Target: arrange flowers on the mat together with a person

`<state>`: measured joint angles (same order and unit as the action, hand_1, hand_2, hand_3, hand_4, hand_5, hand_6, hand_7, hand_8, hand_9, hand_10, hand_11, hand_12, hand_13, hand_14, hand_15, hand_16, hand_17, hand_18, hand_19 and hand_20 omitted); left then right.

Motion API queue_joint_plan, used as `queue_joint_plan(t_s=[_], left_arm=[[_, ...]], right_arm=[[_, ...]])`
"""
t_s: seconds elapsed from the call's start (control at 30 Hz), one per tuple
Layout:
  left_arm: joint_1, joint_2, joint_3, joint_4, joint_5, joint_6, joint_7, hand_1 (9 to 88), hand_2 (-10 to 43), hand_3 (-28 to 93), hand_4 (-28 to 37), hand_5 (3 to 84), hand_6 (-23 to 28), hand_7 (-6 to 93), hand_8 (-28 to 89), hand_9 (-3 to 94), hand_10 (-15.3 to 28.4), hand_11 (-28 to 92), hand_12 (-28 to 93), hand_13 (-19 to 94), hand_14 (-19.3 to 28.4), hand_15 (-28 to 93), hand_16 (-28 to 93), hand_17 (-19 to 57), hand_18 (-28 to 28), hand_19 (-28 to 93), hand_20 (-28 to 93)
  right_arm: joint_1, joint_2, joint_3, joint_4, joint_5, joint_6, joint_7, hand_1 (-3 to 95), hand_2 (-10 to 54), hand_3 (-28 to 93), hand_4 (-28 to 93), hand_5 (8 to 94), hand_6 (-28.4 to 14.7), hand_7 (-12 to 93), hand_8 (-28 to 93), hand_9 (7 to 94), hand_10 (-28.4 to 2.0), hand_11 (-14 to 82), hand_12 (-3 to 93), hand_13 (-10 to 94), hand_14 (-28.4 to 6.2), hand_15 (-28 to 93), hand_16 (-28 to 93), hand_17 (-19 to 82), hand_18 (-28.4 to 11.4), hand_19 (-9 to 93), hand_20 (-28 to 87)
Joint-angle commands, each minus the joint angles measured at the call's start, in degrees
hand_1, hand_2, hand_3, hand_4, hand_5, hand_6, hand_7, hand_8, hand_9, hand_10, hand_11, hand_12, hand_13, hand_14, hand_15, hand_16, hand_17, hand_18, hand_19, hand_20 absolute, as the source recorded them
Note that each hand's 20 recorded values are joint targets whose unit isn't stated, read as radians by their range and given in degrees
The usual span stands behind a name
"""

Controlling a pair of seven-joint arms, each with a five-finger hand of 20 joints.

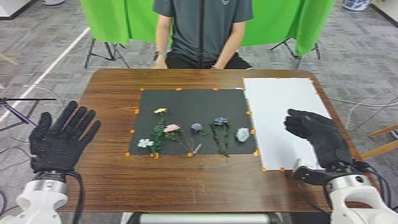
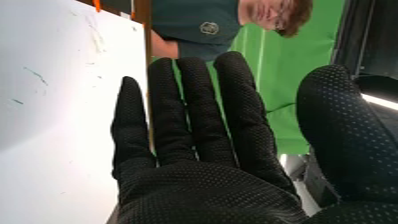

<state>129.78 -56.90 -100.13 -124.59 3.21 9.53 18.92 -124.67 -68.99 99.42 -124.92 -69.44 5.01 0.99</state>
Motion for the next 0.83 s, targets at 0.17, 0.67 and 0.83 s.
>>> queue_joint_plan(t_s=[0.17,0.67,0.83], left_arm=[[1.2,-0.16,0.01,0.09,-0.13,-1.02,0.28,25.9,15.0,71,-28.3,47.7,8.1,6.8,-8,45.9,14.7,15,14,34,14.5,25,-1,-3.8,14.0,25,14],[1.1,0.25,0.17,0.52,-0.67,-1.43,0.43,26.7,14.3,71,-28.3,47.3,7.6,7.3,-8,45.7,14.3,15,14,35,13.6,21,-2,-1.9,12.0,22,13],[1.8,0.47,-0.05,0.06,-0.37,-1.49,1.48,26.5,14.5,70,-28.3,47.3,7.6,7.3,-8,45.6,14.4,15,14,35,13.6,21,-2,-2.0,12.0,22,13]], right_arm=[[-1.0,-0.2,0.2,-0.4,0.4,0.0,-0.4,27.0,5.0,83,-26,52.6,-5.2,22,-15,48.2,-16.2,18.9,14.7,36,-14.8,31,13,9,-18.0,47,11],[-0.6,-0.2,-0.2,-0.1,0.6,-1.0,-1.1,27.3,4.8,83,-26,52.8,-5.1,22,-15,48.7,-16.0,19.1,14.6,36,-14.5,31,13,9,-18.3,47,12],[0.5,-0.1,-0.7,0.2,0.7,-1.6,-1.2,27.4,4.8,83,-26,52.7,-5.1,22,-15,48.8,-16.0,18.8,14.4,37,-14.3,30,13,9,-18.3,47,11]])
